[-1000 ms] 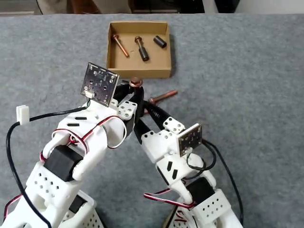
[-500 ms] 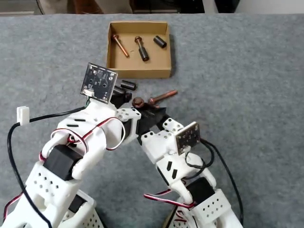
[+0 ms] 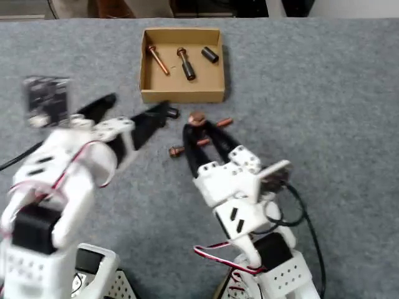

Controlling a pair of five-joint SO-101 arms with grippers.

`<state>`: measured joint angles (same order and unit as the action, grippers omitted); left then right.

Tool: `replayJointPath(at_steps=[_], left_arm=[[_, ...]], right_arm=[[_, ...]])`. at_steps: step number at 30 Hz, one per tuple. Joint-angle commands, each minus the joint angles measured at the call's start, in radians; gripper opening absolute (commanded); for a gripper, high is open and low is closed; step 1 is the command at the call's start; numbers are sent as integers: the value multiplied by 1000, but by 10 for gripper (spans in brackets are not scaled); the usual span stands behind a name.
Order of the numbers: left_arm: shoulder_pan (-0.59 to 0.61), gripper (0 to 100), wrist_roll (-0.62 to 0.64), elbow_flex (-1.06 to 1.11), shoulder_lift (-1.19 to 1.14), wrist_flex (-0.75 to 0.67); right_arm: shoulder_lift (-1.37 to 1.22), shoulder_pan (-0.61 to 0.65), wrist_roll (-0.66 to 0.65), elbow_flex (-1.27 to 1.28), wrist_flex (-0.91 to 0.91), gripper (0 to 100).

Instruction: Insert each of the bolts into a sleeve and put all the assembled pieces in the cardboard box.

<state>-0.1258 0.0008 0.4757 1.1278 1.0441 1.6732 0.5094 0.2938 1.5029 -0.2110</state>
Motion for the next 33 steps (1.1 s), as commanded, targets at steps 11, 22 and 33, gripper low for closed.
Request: replayJointPath(at_steps=[11, 22, 33], left_arm=[[137, 92, 6, 221, 340, 5], [137, 186, 2, 486, 553, 3], [137, 186, 0, 483, 559, 3]], right_arm=[[-697, -88, 14, -417, 356, 2], [-1426, -159, 12, -924, 413, 2], [-2051, -165, 14, -1460, 371, 4]])
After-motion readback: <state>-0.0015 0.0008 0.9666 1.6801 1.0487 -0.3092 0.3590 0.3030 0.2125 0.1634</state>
